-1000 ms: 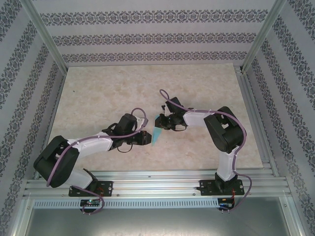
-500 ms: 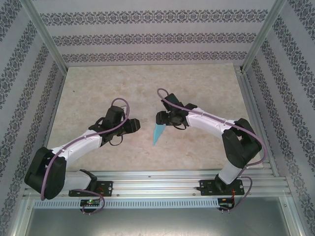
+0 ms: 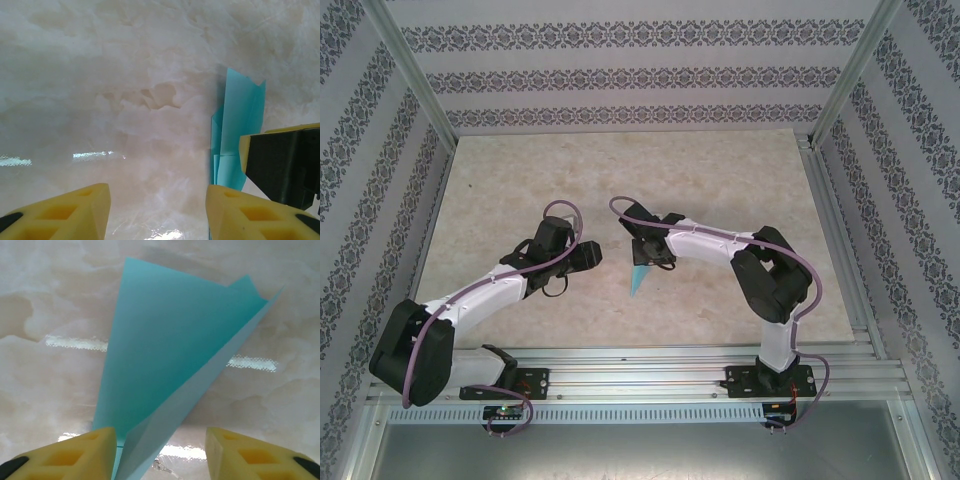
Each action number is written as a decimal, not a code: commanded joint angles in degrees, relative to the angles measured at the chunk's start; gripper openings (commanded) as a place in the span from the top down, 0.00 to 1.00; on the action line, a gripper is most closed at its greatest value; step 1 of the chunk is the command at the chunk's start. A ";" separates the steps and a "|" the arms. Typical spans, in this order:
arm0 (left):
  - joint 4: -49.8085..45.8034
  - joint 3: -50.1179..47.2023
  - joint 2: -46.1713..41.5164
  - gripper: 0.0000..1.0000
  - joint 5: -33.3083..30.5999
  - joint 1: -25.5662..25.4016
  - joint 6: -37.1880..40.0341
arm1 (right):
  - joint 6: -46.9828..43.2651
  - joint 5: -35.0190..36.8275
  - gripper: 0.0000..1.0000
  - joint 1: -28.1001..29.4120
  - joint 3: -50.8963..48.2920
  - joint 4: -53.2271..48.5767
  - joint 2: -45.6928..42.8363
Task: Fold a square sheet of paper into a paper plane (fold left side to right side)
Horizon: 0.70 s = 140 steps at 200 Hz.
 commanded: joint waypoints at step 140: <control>8.74 18.16 22.99 0.52 15.44 -6.22 -3.26 | -8.42 -27.56 0.81 -16.98 -25.18 19.50 -15.60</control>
